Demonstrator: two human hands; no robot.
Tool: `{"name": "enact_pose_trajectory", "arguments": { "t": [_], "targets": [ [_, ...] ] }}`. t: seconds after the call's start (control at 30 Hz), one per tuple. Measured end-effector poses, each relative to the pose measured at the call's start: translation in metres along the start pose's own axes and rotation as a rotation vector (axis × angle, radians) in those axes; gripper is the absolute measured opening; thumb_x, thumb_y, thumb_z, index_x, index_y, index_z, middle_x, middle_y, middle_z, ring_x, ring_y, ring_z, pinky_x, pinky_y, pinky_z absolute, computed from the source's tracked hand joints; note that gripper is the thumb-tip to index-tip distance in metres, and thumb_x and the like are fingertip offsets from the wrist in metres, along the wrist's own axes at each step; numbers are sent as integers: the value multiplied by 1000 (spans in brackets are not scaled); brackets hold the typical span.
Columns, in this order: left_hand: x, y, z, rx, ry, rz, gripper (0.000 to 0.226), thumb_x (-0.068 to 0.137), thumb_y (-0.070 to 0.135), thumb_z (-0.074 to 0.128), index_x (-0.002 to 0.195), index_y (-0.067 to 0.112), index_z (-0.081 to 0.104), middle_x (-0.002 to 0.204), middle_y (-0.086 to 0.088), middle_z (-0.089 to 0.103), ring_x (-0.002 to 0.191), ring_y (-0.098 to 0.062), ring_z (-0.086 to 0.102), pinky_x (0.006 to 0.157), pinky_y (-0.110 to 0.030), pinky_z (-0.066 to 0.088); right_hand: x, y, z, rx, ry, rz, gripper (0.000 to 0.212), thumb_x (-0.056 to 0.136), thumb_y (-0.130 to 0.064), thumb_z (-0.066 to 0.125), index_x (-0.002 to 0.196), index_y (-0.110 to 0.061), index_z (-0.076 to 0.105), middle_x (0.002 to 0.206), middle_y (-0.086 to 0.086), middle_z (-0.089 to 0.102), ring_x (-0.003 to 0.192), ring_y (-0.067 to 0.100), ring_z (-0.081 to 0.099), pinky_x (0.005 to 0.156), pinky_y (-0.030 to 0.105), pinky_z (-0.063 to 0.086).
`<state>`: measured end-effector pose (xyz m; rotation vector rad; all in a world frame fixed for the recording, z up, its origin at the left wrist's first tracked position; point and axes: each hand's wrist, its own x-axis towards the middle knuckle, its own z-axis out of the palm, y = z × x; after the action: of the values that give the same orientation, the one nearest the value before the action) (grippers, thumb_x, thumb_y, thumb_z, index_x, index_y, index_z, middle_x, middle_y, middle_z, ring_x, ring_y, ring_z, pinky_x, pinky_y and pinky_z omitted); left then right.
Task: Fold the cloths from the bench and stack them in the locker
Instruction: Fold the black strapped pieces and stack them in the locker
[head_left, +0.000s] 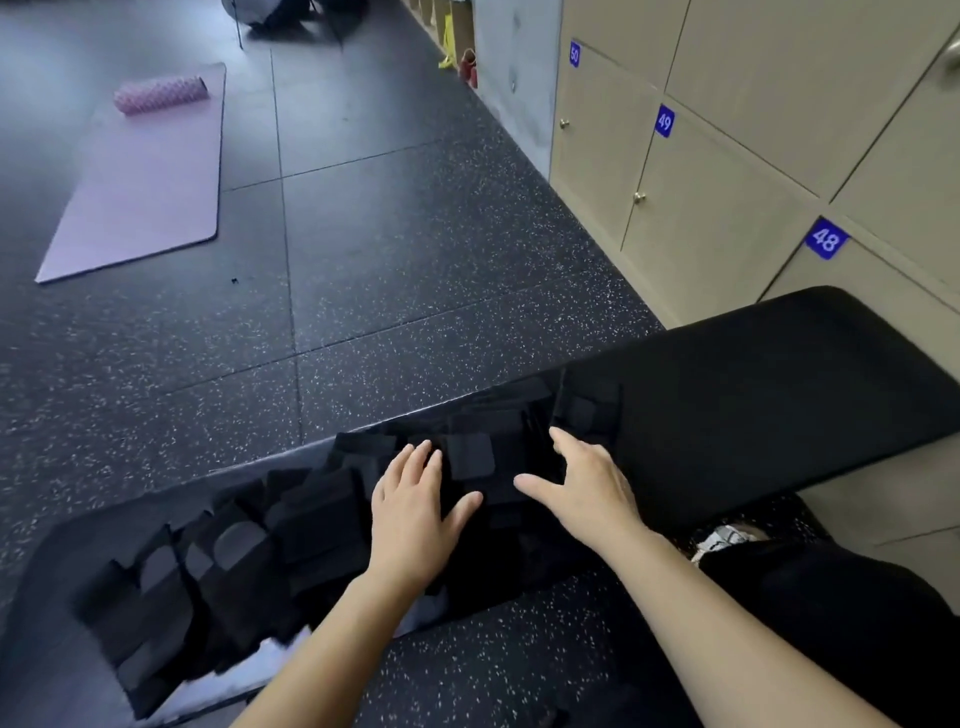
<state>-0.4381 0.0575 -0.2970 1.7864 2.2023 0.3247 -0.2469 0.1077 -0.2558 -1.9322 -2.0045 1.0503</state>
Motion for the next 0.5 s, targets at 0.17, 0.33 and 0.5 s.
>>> {"name": "enact_pose_trajectory", "arguments": {
  "t": [0.17,0.33,0.5],
  "targets": [
    [4,1,5,-67,-47,-14,82,85,72,48,148,21,38,162,-1,18,151,-20,3,119,-39,8,18,-11,19,156,-34,127,91,82,-46,69,152,-14,21,151,5,36,139,24,30,113,39,29],
    [6,7,7,-137,-34,-32,73,84,56,65,146,26,42,162,-18,2,150,-31,-1,119,-41,9,23,-16,22,270,-20,155,85,78,-35,75,147,-16,30,145,3,43,133,23,40,109,36,34],
    [4,11,4,-180,-15,-60,74,81,52,71,145,28,44,162,-18,1,150,-30,5,118,-40,13,24,-16,22,418,-11,177,70,77,-27,77,136,-18,40,128,1,54,114,19,52,96,32,43]
  ]
}}
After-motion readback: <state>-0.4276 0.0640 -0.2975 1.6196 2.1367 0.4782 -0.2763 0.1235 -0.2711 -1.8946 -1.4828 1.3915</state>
